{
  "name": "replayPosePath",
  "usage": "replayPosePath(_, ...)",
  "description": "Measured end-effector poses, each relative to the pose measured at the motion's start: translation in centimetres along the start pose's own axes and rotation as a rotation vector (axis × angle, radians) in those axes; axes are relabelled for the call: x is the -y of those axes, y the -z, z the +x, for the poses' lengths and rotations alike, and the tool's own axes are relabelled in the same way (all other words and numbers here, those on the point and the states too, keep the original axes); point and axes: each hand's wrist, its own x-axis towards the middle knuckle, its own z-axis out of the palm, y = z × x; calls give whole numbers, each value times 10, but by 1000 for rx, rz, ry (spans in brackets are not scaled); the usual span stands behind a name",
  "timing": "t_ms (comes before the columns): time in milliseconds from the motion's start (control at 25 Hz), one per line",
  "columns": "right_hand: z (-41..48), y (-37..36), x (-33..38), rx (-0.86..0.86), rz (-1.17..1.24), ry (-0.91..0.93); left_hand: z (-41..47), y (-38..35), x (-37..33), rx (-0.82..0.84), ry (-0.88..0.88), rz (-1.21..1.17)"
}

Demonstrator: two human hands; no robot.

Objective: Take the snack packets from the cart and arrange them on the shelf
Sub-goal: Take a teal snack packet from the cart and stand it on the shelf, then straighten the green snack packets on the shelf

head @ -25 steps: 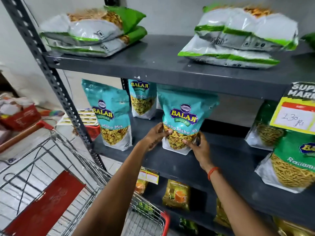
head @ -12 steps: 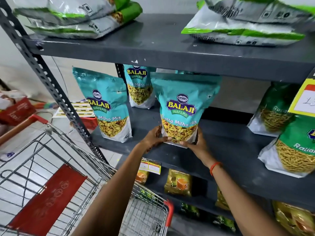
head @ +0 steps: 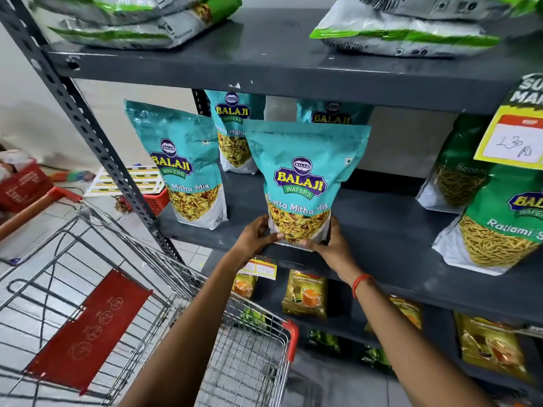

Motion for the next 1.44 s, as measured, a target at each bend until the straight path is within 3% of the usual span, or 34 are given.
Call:
replayPosePath(360,-11,-7,20,-31,-65,-40,-16,0,-26,25,19,91)
replayPosePath(480,-25,-12,24,-158,-237,-31,-36,-23,-35,-132,-73,253)
replayPosePath(640,-54,-5,29,-383,-423,222,-77,-86,-43,-382,-372,508)
replayPosePath(840,-72,71,26,-507,-452,398,-71,-184,-73,-229,-562,443)
replayPosePath(1000,-92,160,18,-677,-542,470,-44,-261,-92,-182,-525,390)
replayPosePath(1120,-104,229,-5,-840,-466,399,-23,-306,-106,-27,-362,247)
replayPosePath(1200,-98,274,-23,-762,-283,182,5,-321,-110,75,-245,259)
replayPosePath(1280,-89,309,-37,-536,-156,-14,31,-328,-107,168,-168,254)
replayPosePath(1360,-83,332,-47,-319,-139,-112,44,-334,-98,236,-106,275)
replayPosePath(1440,-79,342,-49,-228,-152,-186,52,-340,-94,232,-83,286)
